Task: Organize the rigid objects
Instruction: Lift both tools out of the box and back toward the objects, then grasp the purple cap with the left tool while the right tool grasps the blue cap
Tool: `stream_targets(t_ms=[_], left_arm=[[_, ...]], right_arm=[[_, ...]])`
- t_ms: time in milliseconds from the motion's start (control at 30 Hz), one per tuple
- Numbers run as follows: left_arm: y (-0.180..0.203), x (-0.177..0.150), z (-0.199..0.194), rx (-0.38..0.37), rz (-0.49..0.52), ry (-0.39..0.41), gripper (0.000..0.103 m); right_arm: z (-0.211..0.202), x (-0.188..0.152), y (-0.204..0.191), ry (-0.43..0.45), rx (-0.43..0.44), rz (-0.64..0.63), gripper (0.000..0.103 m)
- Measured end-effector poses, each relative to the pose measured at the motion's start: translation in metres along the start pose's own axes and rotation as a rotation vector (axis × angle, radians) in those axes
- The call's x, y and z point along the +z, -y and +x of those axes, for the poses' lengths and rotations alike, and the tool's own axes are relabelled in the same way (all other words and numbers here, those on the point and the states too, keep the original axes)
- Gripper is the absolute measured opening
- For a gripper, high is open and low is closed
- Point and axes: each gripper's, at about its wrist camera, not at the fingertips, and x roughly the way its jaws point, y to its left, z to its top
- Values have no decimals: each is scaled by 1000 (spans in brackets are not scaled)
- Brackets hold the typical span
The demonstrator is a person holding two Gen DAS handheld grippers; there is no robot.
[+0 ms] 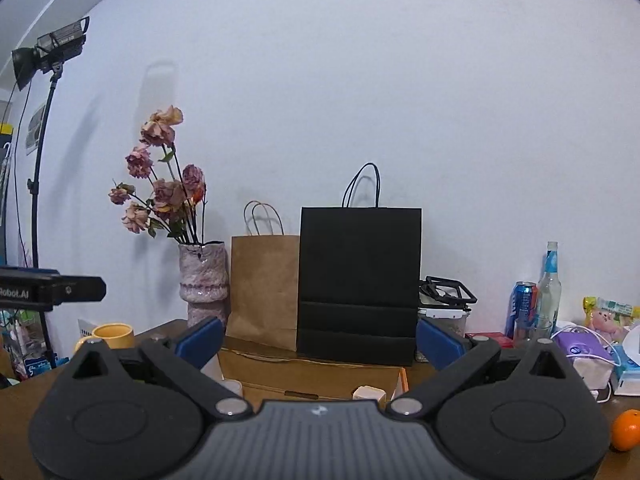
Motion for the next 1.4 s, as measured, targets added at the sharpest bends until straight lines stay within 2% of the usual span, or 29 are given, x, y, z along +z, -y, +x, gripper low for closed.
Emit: stream_targets(t_ms=[167,267,367,433,567,700,800,867,933,1100,1267,1400], left_arm=[[-7,-11,-30,7,-52,-3,103],[-13,-24,-60,8,-86,24,103],[-13,-42,-91,35,-87,36,103],[-10,-58,-114,48,-51,33,103],[-2,-97,-160,68,11,-19,103],[2,-136,-205,62,-6,-33,103],[7,-163,-221,60,-5,-99,103],[9,-173,-220,47,-4,-126,103],[11,-176,-215,37,4,-140,103],[9,-177,-193,73,-9,-139,103],[6,-173,-148,51,20,-195,103],[6,-168,-97,22,67,-289,102]], right_arm=[[-31,-6,-7,19,10,19,103],[-55,-18,-14,30,17,19,103],[-86,-30,-20,39,15,38,103],[-111,-40,-25,40,15,47,103],[-166,-67,-35,24,17,53,103],[-217,-107,-52,-14,-33,53,103],[-243,-137,-61,-24,-72,102,103],[-246,-151,-64,-56,-99,130,103],[-242,-160,-68,-90,-94,102,103],[-225,-167,-67,-139,-123,89,103],[-195,-168,-58,-225,-143,85,102],[-162,-164,-53,-262,-146,57,102]])
